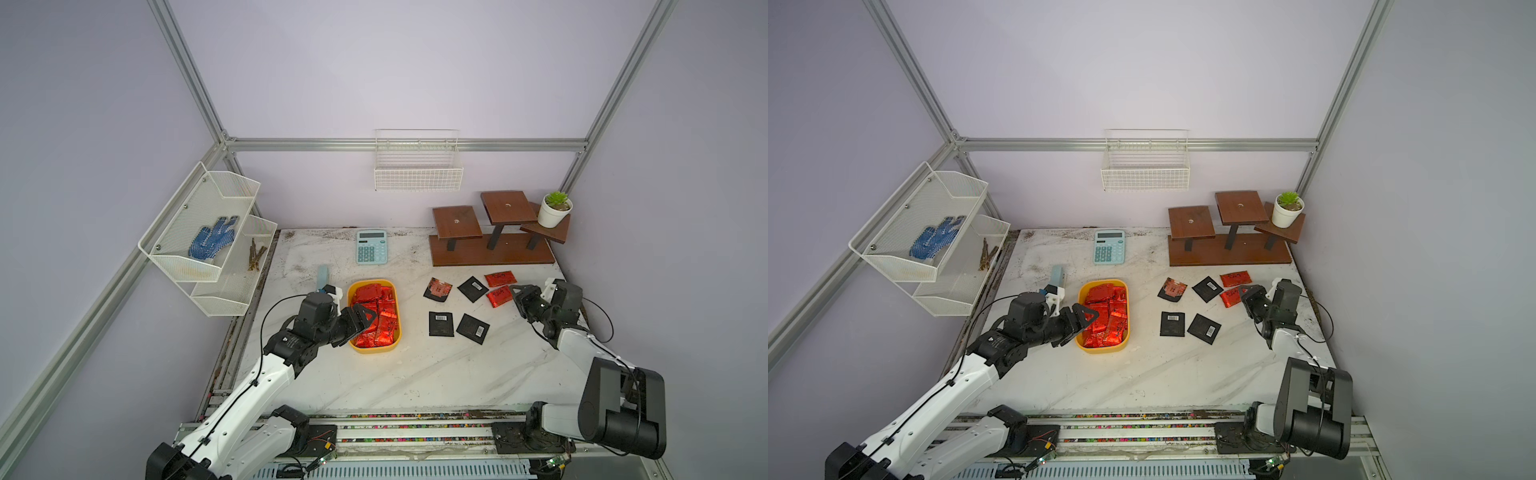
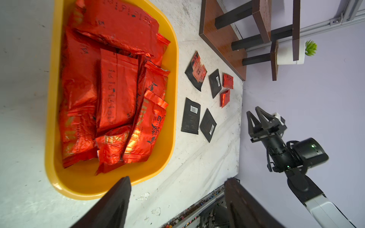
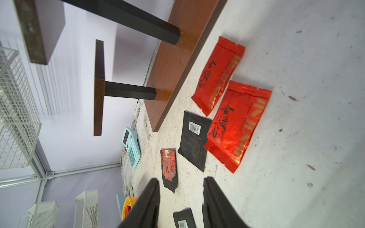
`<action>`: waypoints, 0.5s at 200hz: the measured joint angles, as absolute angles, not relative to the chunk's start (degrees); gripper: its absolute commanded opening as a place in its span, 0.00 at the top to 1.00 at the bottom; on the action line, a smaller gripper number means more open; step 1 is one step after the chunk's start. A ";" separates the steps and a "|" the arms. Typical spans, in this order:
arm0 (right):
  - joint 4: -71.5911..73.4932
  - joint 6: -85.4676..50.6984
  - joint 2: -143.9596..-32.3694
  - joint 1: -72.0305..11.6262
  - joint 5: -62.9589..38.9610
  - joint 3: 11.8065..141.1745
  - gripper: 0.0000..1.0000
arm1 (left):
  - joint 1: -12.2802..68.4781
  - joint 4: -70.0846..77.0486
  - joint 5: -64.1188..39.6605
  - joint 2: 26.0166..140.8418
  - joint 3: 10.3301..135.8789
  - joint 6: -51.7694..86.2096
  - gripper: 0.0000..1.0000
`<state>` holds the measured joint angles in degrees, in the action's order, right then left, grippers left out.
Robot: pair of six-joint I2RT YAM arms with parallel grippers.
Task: Take the tea bags out of the storage box
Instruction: Place the tea bag at the center of the board.
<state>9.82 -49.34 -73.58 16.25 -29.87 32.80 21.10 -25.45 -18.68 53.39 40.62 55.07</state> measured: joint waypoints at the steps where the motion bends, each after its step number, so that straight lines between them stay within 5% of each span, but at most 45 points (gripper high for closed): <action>1: 9.69 -49.23 -73.45 16.21 -29.87 32.80 0.57 | 20.91 -25.58 -18.68 53.34 40.62 55.00 0.22; 100: -2.20 -41.41 -74.28 -13.30 -22.44 45.56 0.57 | 4.71 -30.87 -22.24 51.81 41.34 51.24 0.22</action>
<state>-2.20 -41.41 -74.28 -13.30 -22.44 45.56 4.71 -30.87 -22.24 51.81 41.34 51.24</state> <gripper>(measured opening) 0.428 0.783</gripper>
